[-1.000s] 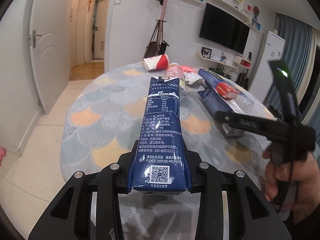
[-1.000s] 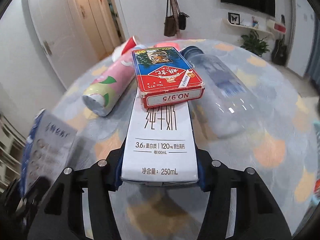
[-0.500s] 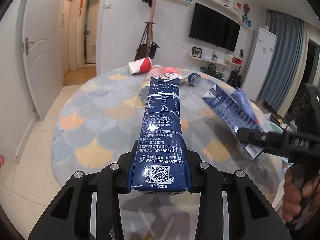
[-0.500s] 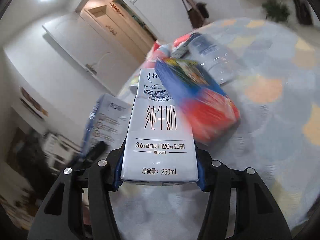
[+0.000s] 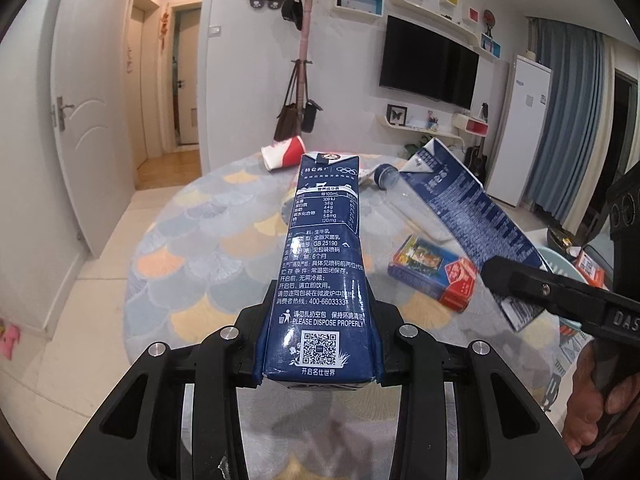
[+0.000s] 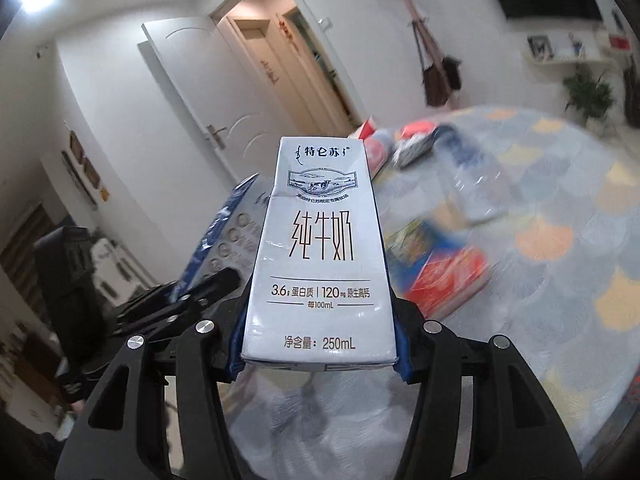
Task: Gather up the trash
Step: 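Lift both cartons off the table and turn toward the basket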
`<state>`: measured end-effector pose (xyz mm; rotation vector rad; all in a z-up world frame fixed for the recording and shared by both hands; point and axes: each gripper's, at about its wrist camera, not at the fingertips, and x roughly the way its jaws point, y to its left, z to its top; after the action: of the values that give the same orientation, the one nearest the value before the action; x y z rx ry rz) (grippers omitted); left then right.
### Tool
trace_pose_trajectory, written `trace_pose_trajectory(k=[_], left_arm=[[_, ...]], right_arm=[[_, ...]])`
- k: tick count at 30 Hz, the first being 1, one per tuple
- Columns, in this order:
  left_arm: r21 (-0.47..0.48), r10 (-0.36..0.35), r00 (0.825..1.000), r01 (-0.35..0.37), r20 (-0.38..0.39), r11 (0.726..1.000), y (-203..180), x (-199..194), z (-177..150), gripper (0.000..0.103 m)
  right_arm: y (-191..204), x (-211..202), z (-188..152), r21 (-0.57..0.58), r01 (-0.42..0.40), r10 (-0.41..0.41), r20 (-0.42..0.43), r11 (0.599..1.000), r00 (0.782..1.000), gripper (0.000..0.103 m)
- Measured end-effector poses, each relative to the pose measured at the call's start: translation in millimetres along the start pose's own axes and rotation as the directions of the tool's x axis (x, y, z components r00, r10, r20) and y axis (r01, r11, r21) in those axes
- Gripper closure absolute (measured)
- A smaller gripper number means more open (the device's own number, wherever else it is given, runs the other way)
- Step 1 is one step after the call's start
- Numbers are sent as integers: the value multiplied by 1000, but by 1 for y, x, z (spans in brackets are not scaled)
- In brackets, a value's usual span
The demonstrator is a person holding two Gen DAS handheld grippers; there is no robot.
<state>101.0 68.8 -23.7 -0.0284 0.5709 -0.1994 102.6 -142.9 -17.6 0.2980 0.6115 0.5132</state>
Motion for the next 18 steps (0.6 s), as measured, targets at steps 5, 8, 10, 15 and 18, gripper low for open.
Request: trace_pose_trajectory(k=[5, 8, 10, 15, 18], left_arm=[[9, 4, 1000, -5, 18, 1000, -3, -7, 4, 67], [10, 6, 1000, -6, 19, 1000, -4, -7, 6, 67], [12, 4, 1000, -5, 16, 1000, -5, -7, 7, 67], [19, 3, 1000, -3, 17, 1000, -9, -8, 8, 67], [27, 0, 1000, -1, 16, 1000, -12, -8, 9, 67]], right_arm=[[-3, -4, 1, -59, 254, -252, 31, 966, 967, 51], [-5, -8, -1, -71, 315, -312, 52, 947, 949, 51], [-5, -11, -2, -87, 352, -347, 68, 932, 935, 51], [-8, -13, 0, -89, 370, -364, 80, 925, 928, 51], [-8, -15, -3, -84, 373, -366, 83, 924, 927, 51]])
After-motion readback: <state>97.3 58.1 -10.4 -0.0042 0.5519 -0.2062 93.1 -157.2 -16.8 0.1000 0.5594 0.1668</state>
